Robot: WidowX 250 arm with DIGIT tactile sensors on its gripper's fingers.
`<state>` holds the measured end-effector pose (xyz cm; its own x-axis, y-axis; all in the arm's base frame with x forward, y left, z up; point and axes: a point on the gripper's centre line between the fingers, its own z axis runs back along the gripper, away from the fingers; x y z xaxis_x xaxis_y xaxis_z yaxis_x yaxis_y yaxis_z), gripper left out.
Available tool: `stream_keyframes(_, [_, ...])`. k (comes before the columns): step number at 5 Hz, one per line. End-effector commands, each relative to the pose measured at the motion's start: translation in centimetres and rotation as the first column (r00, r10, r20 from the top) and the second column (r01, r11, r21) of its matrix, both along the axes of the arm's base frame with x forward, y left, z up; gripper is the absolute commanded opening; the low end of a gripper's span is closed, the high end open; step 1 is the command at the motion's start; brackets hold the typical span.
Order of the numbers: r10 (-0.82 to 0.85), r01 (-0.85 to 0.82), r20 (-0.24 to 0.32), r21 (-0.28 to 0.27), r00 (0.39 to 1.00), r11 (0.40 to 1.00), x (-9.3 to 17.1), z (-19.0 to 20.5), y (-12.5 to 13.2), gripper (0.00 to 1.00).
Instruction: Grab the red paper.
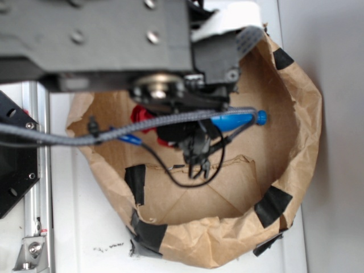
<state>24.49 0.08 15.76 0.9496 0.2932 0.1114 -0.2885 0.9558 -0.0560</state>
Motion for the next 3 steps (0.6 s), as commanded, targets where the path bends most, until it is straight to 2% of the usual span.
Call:
stream_keyframes(1, [-0.024, 0.027, 0.045, -0.062, 0.999, 0.998, 2.3, 2.4, -1.4, 0.00])
stream_keyframes(2, [-0.002, 0.005, 0.066, -0.057, 0.998, 0.998, 2.9, 2.5, -1.5, 0.00])
stream_keyframes(3, [-0.001, 0.002, 0.060, -0.022, 0.998, 1.000, 3.3, 2.3, -1.4, 0.00])
